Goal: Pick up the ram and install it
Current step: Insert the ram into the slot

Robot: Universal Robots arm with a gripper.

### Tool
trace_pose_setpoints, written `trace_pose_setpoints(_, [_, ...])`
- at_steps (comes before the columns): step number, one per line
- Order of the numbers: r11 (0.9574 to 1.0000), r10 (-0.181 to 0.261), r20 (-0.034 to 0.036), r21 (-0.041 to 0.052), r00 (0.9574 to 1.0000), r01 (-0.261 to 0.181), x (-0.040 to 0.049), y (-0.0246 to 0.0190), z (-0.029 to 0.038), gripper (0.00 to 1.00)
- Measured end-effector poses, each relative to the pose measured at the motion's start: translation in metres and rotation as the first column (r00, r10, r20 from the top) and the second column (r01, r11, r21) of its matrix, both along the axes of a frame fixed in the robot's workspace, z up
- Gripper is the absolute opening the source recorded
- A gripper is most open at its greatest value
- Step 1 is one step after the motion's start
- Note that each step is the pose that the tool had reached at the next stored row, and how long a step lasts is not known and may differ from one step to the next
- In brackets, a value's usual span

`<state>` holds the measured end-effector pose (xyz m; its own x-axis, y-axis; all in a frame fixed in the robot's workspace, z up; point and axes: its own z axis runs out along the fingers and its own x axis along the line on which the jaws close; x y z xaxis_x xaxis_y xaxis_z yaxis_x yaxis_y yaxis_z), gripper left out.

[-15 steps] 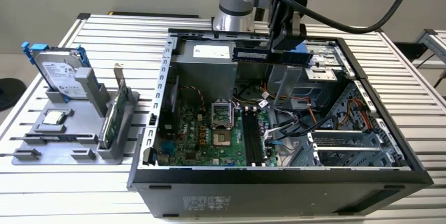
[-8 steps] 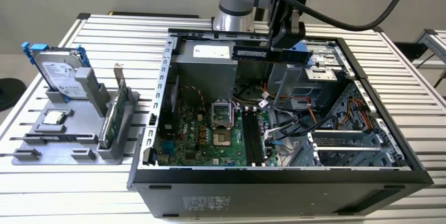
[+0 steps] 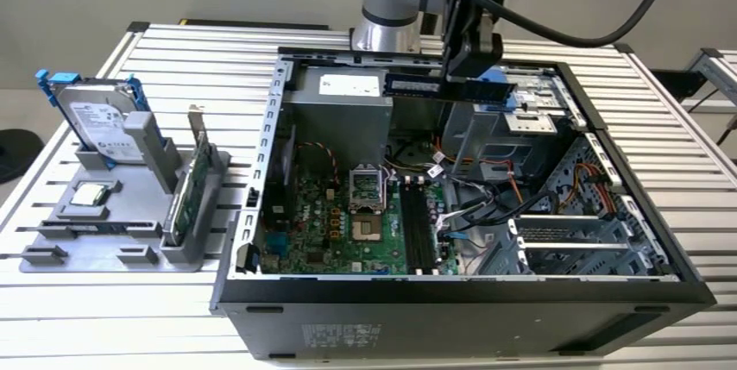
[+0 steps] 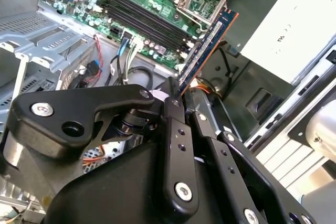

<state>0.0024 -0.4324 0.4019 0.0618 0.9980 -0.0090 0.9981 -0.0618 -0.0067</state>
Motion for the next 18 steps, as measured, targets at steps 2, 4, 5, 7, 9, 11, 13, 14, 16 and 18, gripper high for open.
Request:
trace_pose_setpoints(2, [1.0, 0.0, 0.0, 0.0, 1.0, 0.0, 0.0, 0.001, 0.0, 0.0])
trace_pose_setpoints(4, [1.0, -0.001, 0.0, 0.0, 1.0, 0.001, 0.0, 0.0019, 0.0, 0.0])
trace_pose_setpoints(5, [1.0, -0.001, 0.0, 0.0, 1.0, 0.001, 0.0, 0.0023, 0.0, 0.0])
trace_pose_setpoints(7, [1.0, -0.001, 0.0, 0.0, 1.0, 0.001, 0.0, 0.003, 0.0, 0.0])
trace_pose_setpoints(9, [1.0, -0.001, 0.0, 0.0, 1.0, 0.001, 0.0, 0.0038, 0.0, 0.0])
trace_pose_setpoints(11, [1.0, -0.002, 0.0, 0.0001, 1.0, 0.002, 0.0, 0.0044, 0.0, 0.0])
trace_pose_setpoints(13, [1.0, -0.002, 0.0, -0.0001, 1.0, 0.002, 0.0, 0.0049, 0.0001, 0.0])
trace_pose_setpoints(14, [1.0, -0.002, 0.0, 0.0, 1.0, 0.002, 0.0, 0.0051, 0.0, 0.0])
trace_pose_setpoints(16, [1.0, -0.002, 0.0, -0.0001, 1.0, 0.002, 0.0, 0.0056, 0.0, 0.0])
trace_pose_setpoints(18, [1.0, -0.002, 0.0, 0.0, 1.0, 0.002, 0.0, 0.006, 0.0, 0.0])
